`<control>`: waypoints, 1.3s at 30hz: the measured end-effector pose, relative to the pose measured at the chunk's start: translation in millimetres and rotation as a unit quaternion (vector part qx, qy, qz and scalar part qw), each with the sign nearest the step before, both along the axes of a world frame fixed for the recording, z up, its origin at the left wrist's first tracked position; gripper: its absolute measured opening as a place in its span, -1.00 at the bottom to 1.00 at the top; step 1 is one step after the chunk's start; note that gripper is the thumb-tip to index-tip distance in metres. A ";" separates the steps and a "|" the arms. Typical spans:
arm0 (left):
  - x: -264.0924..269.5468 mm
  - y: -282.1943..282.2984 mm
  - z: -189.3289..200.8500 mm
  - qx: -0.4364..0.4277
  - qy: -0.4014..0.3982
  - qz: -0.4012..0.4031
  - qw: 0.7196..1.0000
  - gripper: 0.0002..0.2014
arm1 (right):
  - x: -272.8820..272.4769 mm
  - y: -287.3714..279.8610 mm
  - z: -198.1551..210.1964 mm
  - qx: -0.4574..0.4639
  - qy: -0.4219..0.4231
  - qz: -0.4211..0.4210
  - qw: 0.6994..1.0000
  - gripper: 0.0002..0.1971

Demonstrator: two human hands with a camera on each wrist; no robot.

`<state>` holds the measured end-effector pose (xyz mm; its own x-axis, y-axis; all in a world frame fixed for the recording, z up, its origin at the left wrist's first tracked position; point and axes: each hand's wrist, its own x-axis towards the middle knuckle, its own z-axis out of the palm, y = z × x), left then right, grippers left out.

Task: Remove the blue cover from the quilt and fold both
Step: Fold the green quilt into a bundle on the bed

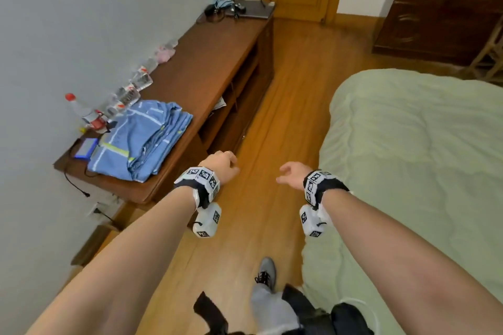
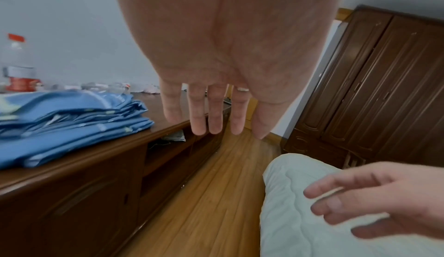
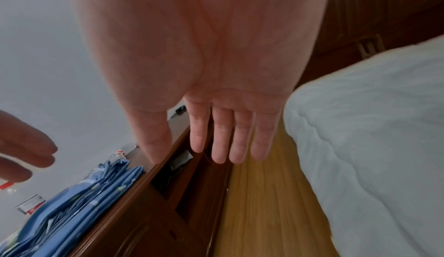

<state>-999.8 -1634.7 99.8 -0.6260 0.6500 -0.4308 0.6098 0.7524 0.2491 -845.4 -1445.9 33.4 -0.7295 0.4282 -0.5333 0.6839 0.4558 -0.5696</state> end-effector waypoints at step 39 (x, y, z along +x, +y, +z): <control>-637.3 1267.5 26.8 0.051 -0.098 -0.280 0.954 -0.73 | -521.8 1133.2 52.5 0.027 -0.008 -0.301 0.953 -0.51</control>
<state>-1637.1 -367.3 126.6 -0.0823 0.9036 -0.4205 0.8436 0.2878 0.4533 -1367.2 -312.7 85.9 -0.3352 0.7939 -0.5073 0.8395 0.0072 -0.5434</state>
